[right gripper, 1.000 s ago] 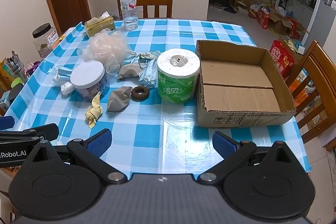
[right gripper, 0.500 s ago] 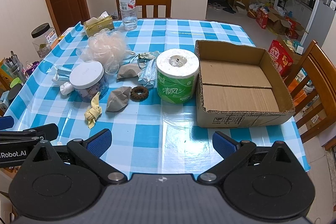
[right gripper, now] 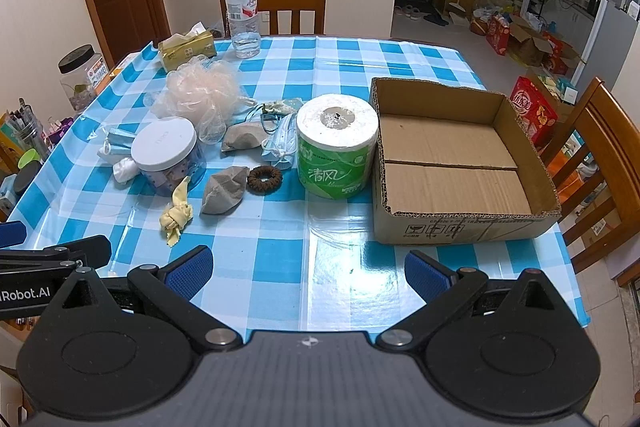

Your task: Organize soft objects

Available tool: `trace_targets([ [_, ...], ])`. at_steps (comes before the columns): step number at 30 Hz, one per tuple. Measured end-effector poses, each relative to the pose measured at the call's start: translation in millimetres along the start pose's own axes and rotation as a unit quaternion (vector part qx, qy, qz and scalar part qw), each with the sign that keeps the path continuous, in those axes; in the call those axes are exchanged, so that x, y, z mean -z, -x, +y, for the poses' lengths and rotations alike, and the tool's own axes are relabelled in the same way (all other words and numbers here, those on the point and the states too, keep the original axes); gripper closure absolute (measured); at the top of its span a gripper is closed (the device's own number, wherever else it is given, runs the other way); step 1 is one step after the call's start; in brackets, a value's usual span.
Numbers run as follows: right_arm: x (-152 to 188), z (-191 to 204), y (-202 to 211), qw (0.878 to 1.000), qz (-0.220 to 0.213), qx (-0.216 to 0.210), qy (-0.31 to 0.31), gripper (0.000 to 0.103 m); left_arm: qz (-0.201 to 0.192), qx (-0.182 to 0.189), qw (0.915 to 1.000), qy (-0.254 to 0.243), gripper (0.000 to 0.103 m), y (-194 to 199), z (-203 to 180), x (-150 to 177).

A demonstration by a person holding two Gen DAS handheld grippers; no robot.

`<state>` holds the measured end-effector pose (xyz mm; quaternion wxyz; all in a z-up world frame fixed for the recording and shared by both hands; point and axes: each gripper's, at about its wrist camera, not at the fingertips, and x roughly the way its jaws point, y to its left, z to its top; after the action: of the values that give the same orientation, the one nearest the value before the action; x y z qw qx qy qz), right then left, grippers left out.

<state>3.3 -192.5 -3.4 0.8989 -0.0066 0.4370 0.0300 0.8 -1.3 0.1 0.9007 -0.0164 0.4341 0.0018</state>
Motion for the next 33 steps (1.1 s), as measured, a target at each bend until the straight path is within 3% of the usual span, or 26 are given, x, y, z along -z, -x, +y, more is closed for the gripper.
trace_targets([
  [26, -4.4, -3.0, -2.8, 1.0, 0.0, 0.0, -0.001, 0.0, -0.003, 0.008, 0.9999, -0.014, 0.001, -6.1, 3.2, -11.5],
  [33, -6.1, 1.2, -6.5, 1.0, -0.005, 0.003, 0.005, 0.0, -0.022, 0.017, 0.9992, -0.031, 0.001, -12.7, 3.8, -8.1],
])
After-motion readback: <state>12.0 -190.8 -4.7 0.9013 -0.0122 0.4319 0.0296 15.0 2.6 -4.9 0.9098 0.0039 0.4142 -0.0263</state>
